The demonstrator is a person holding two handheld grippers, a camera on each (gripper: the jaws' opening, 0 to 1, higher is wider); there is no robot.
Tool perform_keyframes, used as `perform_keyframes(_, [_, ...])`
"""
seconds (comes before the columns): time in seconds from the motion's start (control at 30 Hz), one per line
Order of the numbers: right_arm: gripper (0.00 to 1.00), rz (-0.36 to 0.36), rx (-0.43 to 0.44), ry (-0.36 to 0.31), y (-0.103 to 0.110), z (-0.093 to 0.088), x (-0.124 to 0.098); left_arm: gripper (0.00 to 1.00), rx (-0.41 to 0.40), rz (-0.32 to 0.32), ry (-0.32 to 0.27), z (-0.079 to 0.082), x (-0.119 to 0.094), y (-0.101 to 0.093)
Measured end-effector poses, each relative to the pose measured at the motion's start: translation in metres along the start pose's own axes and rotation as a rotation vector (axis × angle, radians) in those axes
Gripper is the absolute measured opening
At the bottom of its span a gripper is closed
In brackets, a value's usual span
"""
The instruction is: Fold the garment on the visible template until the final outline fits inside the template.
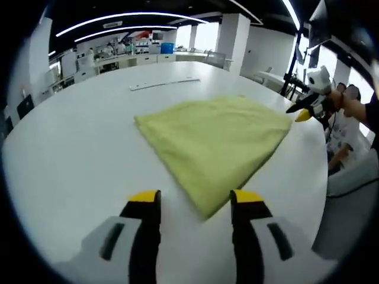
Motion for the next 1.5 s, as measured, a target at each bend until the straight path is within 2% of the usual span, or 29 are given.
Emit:
perform_keyframes(0.17, [0.24,0.005,-0.018,-0.018,0.001,-0.008,0.003,0.3,0.004,-0.014,0.006,-0.002,-0.001,-0.002])
perform_keyframes(0.33, [0.18,-0.008,-0.038,-0.021,-0.001,-0.014,0.007,0.25,0.006,-0.011,0.022,-0.006,0.0,-0.002])
perform_keyframes(0.4, [0.12,-0.014,-0.033,-0.042,-0.002,-0.015,0.01,0.22,0.015,-0.001,0.037,-0.008,0.001,-0.002])
perform_keyframes(0.5, [0.09,0.002,-0.026,-0.053,0.001,-0.017,0.015,0.18,0.02,0.0,0.043,-0.011,0.002,-0.002])
perform_keyframes(0.63, [0.02,-0.019,-0.018,-0.073,-0.001,-0.017,0.017,0.15,0.017,-0.005,0.043,-0.015,0.002,0.002])
perform_keyframes(0.7, [0.02,-0.018,-0.011,-0.078,-0.002,-0.015,0.015,0.14,0.021,-0.007,0.042,-0.015,0.003,0.002])
perform_keyframes(0.8, [0.0,-0.03,-0.015,-0.072,-0.007,-0.017,0.014,0.06,0.039,-0.014,0.049,-0.015,0.003,0.002])
perform_keyframes(1.17, [0.0,-0.029,-0.047,-0.063,-0.008,-0.015,0.005,0.01,0.06,-0.015,0.044,-0.014,0.004,0.003])
perform_keyframes(1.33, [0.0,-0.018,-0.042,-0.053,-0.006,-0.018,0.003,0.0,0.016,-0.01,0.04,-0.016,0.001,0.005])
perform_keyframes(1.5, [0.0,-0.021,-0.035,-0.043,-0.002,-0.024,-0.001,0.0,0.015,-0.011,0.041,-0.016,-0.004,-0.003])
Point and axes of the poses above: the point that each gripper's makers call its tool centre point, and the gripper's own axes: x roughly forward along the fingers, y roughly to its left, z roughly out of its top, the point moved 6 cm from there along -x, roughly backward along the fingers, and after that the axes turned 2 degrees about z, right-handed, at the moved point
